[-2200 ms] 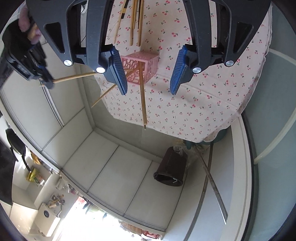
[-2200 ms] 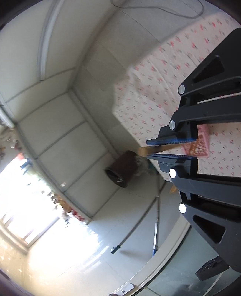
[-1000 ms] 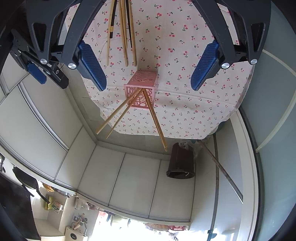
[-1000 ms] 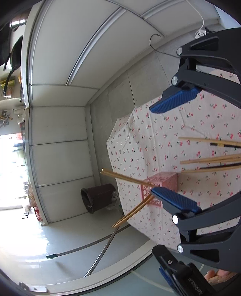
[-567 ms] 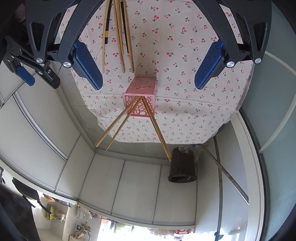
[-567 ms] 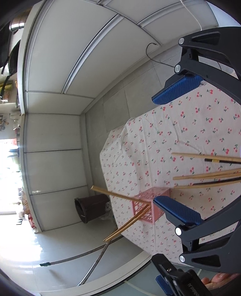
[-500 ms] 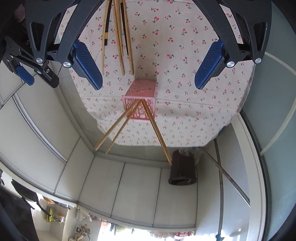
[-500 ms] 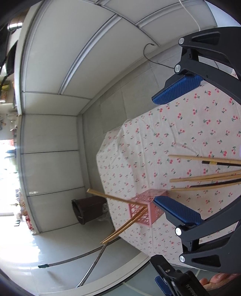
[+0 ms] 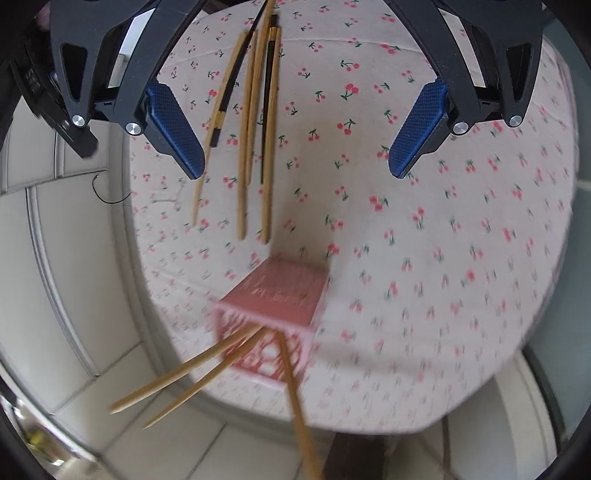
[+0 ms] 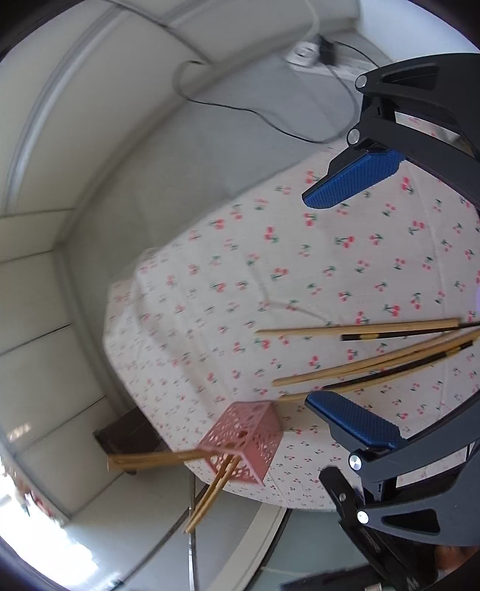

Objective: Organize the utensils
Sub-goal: 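Lower the left tool and close it on a chopstick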

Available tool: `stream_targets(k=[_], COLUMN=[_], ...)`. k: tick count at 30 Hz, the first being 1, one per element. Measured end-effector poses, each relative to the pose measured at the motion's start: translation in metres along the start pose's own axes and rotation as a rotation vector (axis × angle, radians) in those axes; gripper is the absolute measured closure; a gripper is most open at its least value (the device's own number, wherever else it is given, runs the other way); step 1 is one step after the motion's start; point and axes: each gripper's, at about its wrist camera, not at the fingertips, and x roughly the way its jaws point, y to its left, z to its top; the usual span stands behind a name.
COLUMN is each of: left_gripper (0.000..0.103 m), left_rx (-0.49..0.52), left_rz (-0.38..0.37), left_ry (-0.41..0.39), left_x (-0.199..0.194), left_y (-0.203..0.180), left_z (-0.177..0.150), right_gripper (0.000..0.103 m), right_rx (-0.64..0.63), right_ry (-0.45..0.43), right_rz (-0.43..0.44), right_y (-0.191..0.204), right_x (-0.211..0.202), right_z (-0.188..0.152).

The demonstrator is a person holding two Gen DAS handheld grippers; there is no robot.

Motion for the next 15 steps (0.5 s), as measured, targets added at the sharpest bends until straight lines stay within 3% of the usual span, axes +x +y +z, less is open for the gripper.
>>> stream_targets(k=[10, 12, 15], left_gripper=[0.009, 0.014, 0.033], left_rx=[-0.039, -0.010, 0.029], left_rz=[0.098, 0.152, 0.214], left_ry=[0.033, -0.008, -0.032], left_x=[0.052, 0.059, 0.072], left_y=[-0.012, -0.021, -0.031], left_z=[0.003, 0.005, 0.006], right_gripper=[0.007, 0.007, 0.007], right_rx=[0.060, 0.068, 0.090], right_ry=[0.093, 0.096, 0.089], right_rz=[0.056, 0.062, 0.067], right_y=[-0.022, -0.026, -0.032], right_x=[0.010, 0.009, 0.006], right_z=[-0.002, -0.001, 0.001])
